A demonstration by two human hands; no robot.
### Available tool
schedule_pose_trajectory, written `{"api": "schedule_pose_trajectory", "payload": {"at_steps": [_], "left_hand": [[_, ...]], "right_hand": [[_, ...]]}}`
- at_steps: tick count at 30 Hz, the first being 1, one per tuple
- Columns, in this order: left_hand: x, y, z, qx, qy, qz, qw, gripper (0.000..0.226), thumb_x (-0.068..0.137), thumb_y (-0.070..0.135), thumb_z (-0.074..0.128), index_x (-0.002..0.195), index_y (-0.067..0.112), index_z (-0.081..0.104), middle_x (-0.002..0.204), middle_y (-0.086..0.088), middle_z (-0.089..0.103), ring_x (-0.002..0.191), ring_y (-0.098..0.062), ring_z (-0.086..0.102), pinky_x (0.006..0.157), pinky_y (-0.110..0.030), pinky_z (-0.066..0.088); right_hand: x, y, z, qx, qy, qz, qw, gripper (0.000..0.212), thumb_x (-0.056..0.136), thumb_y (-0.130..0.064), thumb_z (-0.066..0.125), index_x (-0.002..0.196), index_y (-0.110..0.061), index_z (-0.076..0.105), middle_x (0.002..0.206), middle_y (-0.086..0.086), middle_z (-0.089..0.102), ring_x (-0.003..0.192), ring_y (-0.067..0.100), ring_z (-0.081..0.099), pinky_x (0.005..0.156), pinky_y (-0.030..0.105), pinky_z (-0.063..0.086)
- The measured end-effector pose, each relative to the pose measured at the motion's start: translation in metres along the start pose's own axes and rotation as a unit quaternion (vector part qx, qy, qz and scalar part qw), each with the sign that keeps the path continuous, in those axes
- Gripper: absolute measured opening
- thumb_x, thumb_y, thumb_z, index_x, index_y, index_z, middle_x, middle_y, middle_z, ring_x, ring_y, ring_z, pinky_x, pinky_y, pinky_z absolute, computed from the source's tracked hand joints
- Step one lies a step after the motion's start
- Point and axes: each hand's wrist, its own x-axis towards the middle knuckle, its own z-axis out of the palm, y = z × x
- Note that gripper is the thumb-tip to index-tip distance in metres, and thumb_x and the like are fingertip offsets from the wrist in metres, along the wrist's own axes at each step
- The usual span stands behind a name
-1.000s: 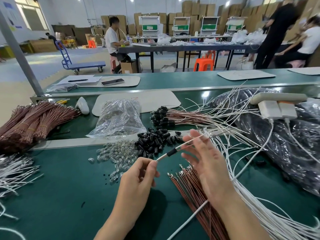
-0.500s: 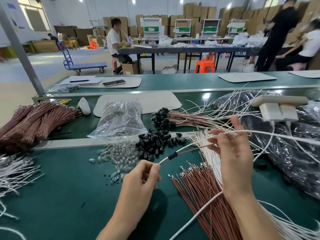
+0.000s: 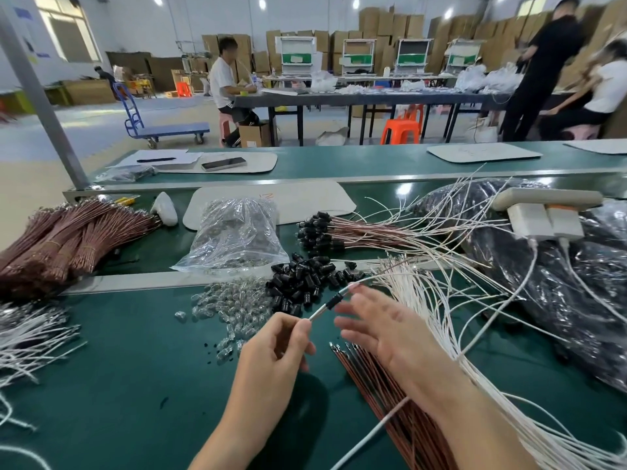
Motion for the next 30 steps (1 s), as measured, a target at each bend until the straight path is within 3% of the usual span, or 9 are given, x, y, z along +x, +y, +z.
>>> {"api": "schedule_pose_trajectory", "payload": {"at_steps": [3,7,11,17,24,30], "left_hand": [[0.001,0.003,0.000,-0.005,-0.016,0.014,1.000,0.023,0.090,0.052,0.052,0.083,0.033,0.064,0.070,0.002,0.069,0.057,-0.011,0.061,0.058,-0.022,0.048],[0.001,0.004,0.001,-0.001,-0.025,0.025,0.999,0.020,0.092,0.049,0.054,0.084,0.034,0.065,0.067,0.003,0.067,0.056,-0.009,0.060,0.057,-0.020,0.047],[0.000,0.005,0.002,-0.015,-0.036,0.030,0.999,0.021,0.092,0.050,0.053,0.087,0.034,0.066,0.075,0.004,0.071,0.060,-0.013,0.064,0.059,-0.021,0.050],[-0.003,0.007,0.000,-0.069,-0.032,0.002,0.997,0.021,0.095,0.051,0.047,0.092,0.038,0.064,0.081,-0.001,0.073,0.065,-0.019,0.066,0.060,-0.023,0.051],[-0.003,0.008,0.001,-0.060,-0.037,0.005,0.997,0.009,0.097,0.035,0.057,0.092,0.036,0.065,0.078,-0.001,0.072,0.061,-0.015,0.064,0.059,-0.021,0.050],[-0.002,0.006,0.001,-0.044,-0.031,0.001,0.999,0.015,0.102,0.020,0.057,0.089,0.021,0.064,0.078,0.001,0.072,0.060,-0.013,0.063,0.058,-0.019,0.049]], "right_hand": [[0.000,0.015,0.020,-0.012,-0.023,-0.004,1.000,0.040,0.086,-0.026,0.077,0.122,-0.018,0.064,0.102,0.009,0.076,0.093,0.021,0.074,0.077,0.027,0.059],[-0.001,0.022,0.031,-0.015,0.013,-0.039,0.999,0.023,0.089,-0.006,0.073,0.110,-0.012,0.065,0.089,0.011,0.074,0.080,0.019,0.072,0.071,0.024,0.058],[-0.004,0.019,0.031,-0.020,0.037,-0.053,0.998,0.020,0.090,-0.006,0.073,0.108,-0.011,0.065,0.081,0.006,0.074,0.070,0.014,0.069,0.068,0.019,0.055],[-0.004,0.017,0.031,-0.020,0.061,-0.065,0.996,0.022,0.089,-0.009,0.074,0.108,-0.015,0.067,0.077,0.001,0.073,0.069,0.012,0.068,0.070,0.019,0.055],[-0.004,0.018,0.032,-0.026,0.053,-0.066,0.996,0.023,0.088,-0.009,0.075,0.108,-0.015,0.066,0.074,-0.001,0.070,0.067,0.013,0.067,0.070,0.021,0.056],[-0.004,0.019,0.034,-0.051,0.051,-0.066,0.995,0.023,0.088,-0.009,0.075,0.108,-0.017,0.066,0.080,0.007,0.072,0.071,0.015,0.069,0.072,0.019,0.055]]}}
